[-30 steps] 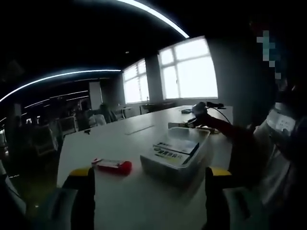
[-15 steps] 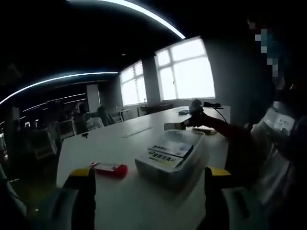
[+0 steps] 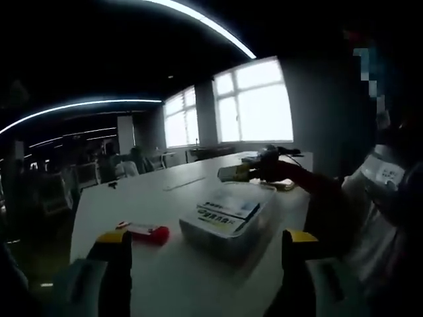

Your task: Arrange the small medicine boxes into an aligned row inside the storage area until every box is upright, visible, and separated from the surrounding clutter.

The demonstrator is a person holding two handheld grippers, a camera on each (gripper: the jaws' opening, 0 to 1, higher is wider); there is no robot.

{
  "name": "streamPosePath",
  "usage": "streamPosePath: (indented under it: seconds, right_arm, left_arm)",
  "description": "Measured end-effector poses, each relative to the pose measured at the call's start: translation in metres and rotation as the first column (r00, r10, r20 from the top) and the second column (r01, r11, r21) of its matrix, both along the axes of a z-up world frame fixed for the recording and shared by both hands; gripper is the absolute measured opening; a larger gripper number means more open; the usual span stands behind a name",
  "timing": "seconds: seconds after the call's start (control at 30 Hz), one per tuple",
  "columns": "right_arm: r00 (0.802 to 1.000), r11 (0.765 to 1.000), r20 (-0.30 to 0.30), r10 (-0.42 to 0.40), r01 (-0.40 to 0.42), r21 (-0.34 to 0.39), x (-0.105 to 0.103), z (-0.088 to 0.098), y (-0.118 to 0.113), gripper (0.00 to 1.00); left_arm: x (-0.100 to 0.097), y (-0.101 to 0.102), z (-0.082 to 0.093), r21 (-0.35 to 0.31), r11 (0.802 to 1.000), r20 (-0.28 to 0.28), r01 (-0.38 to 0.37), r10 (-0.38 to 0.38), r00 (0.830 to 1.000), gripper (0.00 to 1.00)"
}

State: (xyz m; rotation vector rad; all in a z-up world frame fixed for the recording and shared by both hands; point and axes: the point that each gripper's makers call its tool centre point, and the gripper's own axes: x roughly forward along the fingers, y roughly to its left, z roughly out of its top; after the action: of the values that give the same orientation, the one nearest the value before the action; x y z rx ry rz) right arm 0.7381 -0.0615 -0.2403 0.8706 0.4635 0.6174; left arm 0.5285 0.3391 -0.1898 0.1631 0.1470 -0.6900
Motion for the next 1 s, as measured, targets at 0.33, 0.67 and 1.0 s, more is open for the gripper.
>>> streamPosePath:
  seconds: [0.33, 0.67, 1.0]
  right_arm:
    - [0.990, 0.972, 0.093, 0.108, -0.124, 0.198, -0.033, 0.040, 0.040, 0.37]
    - [0.959, 0.915, 0.137, 0.248, -0.278, 0.291, -0.064, 0.062, 0.093, 0.38]
    - [0.928, 0.872, 0.184, 0.324, -0.369, 0.322, -0.084, 0.079, 0.128, 0.38]
  left_arm:
    - [0.003, -0.005, -0.004, -0.006, 1.000, -0.018, 0.002, -0.002, 1.000, 0.94]
    - [0.009, -0.008, -0.008, -0.036, 0.999, -0.057, 0.002, -0.005, 0.998, 0.97]
    - [0.016, -0.013, -0.007, -0.110, 0.994, -0.085, -0.004, -0.005, 0.996, 1.00]
